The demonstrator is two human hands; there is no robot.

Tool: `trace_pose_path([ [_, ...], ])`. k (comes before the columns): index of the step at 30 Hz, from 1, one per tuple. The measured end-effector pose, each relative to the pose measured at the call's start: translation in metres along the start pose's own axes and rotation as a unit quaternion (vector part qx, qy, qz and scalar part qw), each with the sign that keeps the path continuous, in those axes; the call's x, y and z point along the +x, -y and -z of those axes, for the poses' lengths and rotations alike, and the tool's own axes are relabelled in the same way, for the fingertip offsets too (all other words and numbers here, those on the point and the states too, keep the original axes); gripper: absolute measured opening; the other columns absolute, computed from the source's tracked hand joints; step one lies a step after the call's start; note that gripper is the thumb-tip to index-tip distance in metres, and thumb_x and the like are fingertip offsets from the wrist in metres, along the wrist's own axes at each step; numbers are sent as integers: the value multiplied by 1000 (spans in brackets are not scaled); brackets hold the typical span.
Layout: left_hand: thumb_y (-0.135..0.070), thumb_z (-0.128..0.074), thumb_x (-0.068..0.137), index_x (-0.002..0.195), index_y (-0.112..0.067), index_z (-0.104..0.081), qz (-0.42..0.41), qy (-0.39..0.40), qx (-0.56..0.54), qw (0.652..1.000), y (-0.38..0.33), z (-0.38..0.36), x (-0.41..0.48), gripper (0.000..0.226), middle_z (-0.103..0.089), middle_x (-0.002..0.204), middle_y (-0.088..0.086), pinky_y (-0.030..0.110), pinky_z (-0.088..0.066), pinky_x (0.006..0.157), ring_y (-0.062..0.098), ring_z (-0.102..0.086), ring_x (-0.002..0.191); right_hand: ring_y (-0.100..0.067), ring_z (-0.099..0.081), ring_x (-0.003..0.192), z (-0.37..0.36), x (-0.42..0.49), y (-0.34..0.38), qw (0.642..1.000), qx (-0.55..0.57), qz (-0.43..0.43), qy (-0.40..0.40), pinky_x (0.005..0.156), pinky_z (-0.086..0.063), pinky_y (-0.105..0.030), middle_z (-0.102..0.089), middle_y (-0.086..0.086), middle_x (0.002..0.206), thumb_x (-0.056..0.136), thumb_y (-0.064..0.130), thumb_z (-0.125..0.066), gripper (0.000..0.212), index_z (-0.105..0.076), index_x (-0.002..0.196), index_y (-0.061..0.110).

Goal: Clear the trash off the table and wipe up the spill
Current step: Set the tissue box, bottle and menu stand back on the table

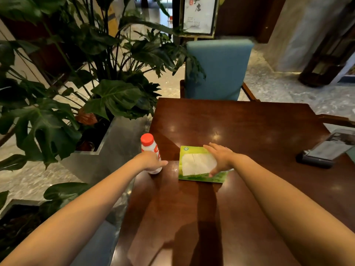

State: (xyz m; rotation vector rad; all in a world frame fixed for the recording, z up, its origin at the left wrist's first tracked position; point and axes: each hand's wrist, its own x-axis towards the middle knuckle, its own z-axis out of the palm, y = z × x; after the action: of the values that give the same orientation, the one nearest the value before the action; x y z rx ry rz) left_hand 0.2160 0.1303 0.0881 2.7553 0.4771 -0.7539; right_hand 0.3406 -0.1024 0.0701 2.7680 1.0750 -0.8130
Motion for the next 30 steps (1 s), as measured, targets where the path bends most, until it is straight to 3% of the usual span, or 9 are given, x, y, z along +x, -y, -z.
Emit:
trace_pose_path([
  [4, -53, -40, 91, 106, -5, -64, -18, -60, 60, 996, -49, 27, 5, 55, -67, 112, 14, 34, -46, 77, 29, -61, 102, -27, -4, 148, 13, -20, -21, 1000, 17, -5, -8, 120, -11, -47, 2, -5, 161, 69, 52, -74, 115, 2, 150, 23],
  [8, -52, -42, 90, 126, -9, -54, -74, -94, 61, 991, -111, 39, 11, 57, -57, 131, 10, 36, -45, 91, 29, -53, 119, -25, -6, 148, 25, -50, -61, 999, 23, -30, -19, 120, -15, -45, -3, -6, 160, 71, 51, -73, 112, -1, 150, 20],
  [12, -52, -43, 91, 143, -12, -31, -163, -46, 58, 984, -172, 30, 26, 67, -37, 150, 9, 38, -36, 108, 28, -38, 135, -25, -4, 148, 27, -96, -115, 996, 20, -91, 6, 120, -14, -45, -3, -3, 160, 71, 54, -72, 110, -2, 150, 24],
  [17, -50, -42, 93, 149, -12, -12, -250, 47, 62, 965, -256, 10, 49, 73, -19, 157, 6, 35, -26, 115, 25, -25, 142, -25, -8, 147, 30, -161, -187, 986, 42, -159, -14, 120, -15, -42, -5, -3, 160, 76, 52, -68, 102, -5, 150, 22],
  [20, -47, -43, 93, 149, -12, -9, -276, 45, 36, 959, -309, -1, 60, 74, -15, 158, 7, 35, -22, 117, 24, -18, 145, -25, -14, 146, 46, -194, -229, 980, 51, -183, -55, 117, -18, -37, -12, -5, 159, 81, 48, -65, 93, -11, 150, 17],
  [24, -47, -46, 92, 149, -16, -8, -298, 36, -21, 954, -376, -16, 76, 76, -12, 159, 6, 37, -20, 118, 24, -14, 146, -26, -37, 135, 67, -220, -283, 972, 47, -189, -129, 108, -31, -31, -33, -10, 151, 86, 33, -65, 72, -29, 145, 10],
  [30, -45, -58, 86, 149, -17, -10, -311, -12, -141, 940, -455, -53, 97, 84, -13, 159, 4, 35, -21, 118, 21, -16, 145, -26, -26, 142, 75, -234, -352, 964, 48, -211, -155, 117, -24, -37, -25, -7, 156, 86, 35, -63, 76, -23, 147, 14],
])
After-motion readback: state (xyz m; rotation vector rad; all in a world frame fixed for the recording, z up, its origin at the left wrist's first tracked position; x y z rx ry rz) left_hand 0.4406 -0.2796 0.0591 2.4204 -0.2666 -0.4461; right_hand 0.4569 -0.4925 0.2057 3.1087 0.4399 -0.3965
